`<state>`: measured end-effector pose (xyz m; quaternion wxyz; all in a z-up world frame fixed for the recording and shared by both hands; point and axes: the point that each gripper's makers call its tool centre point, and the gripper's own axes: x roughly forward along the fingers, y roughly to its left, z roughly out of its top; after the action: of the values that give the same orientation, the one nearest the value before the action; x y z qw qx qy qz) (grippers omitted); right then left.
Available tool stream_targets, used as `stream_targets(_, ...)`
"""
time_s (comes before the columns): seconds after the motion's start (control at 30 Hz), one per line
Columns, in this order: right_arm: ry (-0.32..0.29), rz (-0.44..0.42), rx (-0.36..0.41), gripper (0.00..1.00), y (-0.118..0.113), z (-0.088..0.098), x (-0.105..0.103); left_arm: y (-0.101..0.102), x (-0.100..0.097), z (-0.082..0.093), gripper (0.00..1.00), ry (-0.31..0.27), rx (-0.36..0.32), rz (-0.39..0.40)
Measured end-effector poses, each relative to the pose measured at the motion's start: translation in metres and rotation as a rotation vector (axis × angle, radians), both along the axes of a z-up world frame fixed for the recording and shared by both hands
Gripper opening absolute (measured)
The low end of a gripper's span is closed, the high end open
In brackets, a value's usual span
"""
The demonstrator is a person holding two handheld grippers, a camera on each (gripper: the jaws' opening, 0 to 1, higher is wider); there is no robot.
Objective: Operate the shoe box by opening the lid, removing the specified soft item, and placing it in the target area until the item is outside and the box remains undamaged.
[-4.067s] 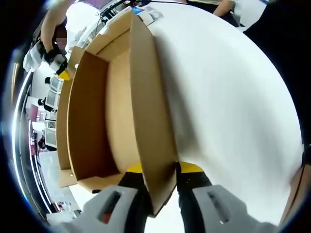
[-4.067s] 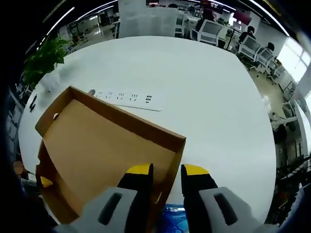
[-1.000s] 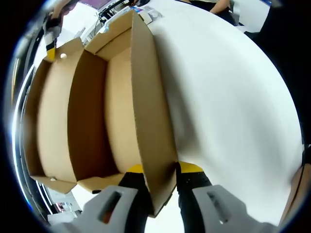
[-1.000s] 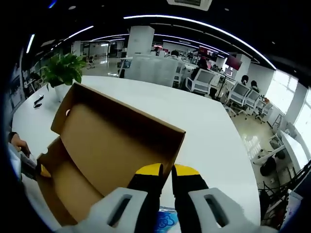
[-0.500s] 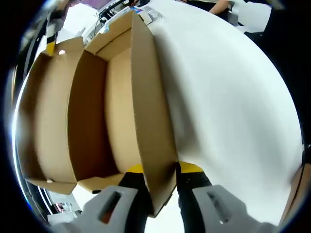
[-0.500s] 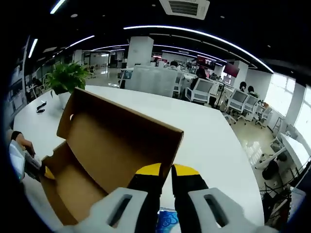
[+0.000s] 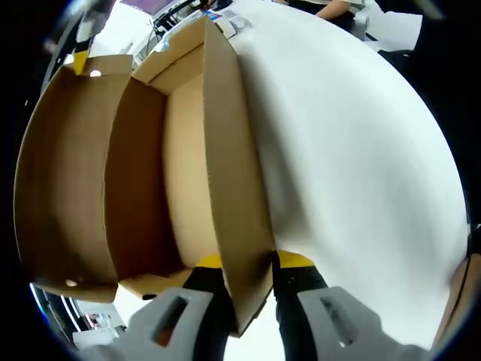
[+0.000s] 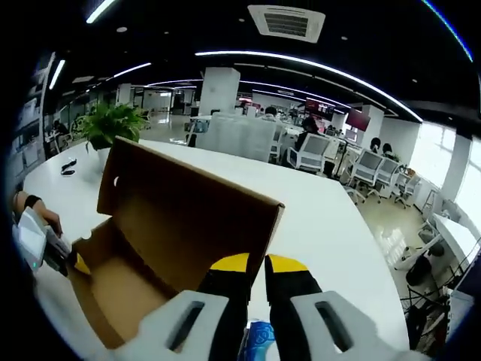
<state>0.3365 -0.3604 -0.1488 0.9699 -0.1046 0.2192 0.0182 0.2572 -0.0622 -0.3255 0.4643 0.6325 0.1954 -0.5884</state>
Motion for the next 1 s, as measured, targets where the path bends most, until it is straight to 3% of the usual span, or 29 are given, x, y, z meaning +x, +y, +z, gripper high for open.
stream_targets(0.3, -0.041, 0.019, -0.006, 0.05, 0.005, 0.003, -0.013, 0.0, 0.0, 0.0, 0.18, 0.0, -0.002, -0.001)
stream_targets(0.4, -0.063, 0.04, -0.048, 0.06, 0.008, 0.003, -0.016, 0.0, 0.0, 0.0, 0.18, 0.0, -0.002, 0.0)
stream_targets(1.0, -0.087, 0.07, -0.022, 0.06, 0.014, 0.001, -0.036, 0.0, 0.0, 0.0, 0.19, -0.002, -0.002, 0.005)
